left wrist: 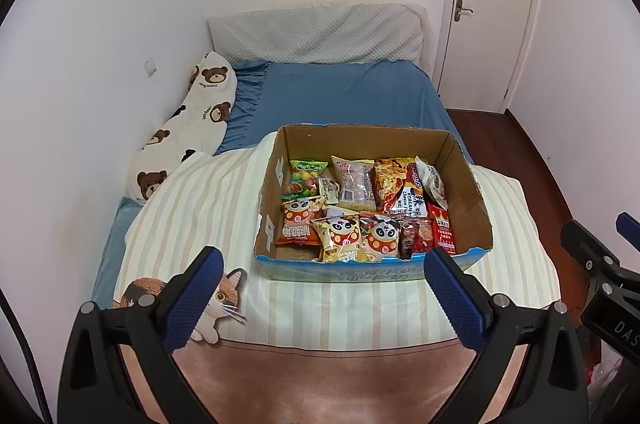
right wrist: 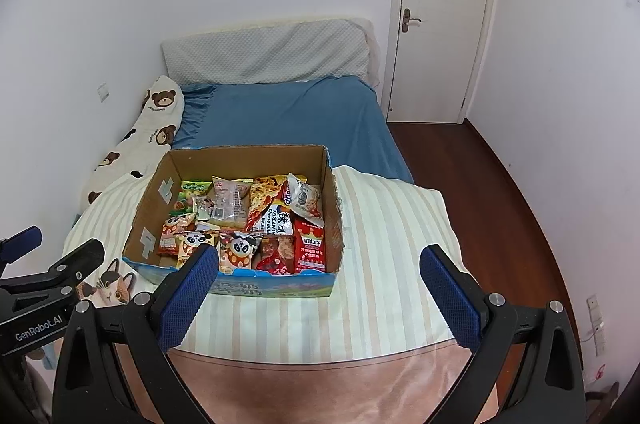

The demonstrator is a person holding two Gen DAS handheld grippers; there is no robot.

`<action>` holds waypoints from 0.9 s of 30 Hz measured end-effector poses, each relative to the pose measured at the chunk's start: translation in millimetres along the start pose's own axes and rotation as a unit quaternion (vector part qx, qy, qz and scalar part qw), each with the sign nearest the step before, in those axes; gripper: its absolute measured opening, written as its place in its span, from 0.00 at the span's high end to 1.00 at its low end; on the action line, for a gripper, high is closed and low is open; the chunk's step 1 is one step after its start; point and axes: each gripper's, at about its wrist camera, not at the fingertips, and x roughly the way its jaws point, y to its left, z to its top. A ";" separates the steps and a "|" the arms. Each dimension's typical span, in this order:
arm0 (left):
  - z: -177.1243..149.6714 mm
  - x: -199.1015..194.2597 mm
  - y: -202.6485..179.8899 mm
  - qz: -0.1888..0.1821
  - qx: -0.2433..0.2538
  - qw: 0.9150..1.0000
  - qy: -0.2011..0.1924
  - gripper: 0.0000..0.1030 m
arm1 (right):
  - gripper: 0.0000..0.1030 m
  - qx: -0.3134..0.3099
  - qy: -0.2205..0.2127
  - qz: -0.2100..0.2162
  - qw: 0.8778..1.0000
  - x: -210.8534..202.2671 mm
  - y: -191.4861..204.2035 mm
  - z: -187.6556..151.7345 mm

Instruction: Organize snacks

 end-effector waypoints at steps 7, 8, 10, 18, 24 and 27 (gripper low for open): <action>-1.2 -0.8 0.0 0.000 0.001 1.000 -0.001 0.00 | 0.01 0.000 0.001 -0.001 1.000 -0.7 -1.1 -1.2; -1.3 -1.0 0.0 0.000 0.000 1.000 -0.002 0.00 | 0.01 0.000 0.002 0.000 1.000 -0.5 -1.8 -1.6; -1.5 -1.5 0.3 0.000 0.001 1.000 -0.002 0.00 | 0.01 -0.001 0.001 -0.001 1.000 -2.0 -2.5 -2.5; -2.0 -3.7 0.3 0.000 0.002 1.000 -0.003 0.00 | 0.01 -0.001 0.000 0.003 1.000 -5.7 -4.4 -4.0; -2.7 -9.4 0.1 0.001 0.006 1.000 -0.007 0.00 | 0.00 -0.002 -0.001 0.005 1.000 -8.5 -4.6 -3.6; -3.1 -10.4 -0.2 0.000 0.007 1.000 -0.008 0.00 | 0.00 -0.003 -0.001 0.007 1.000 -13.0 -2.9 -3.5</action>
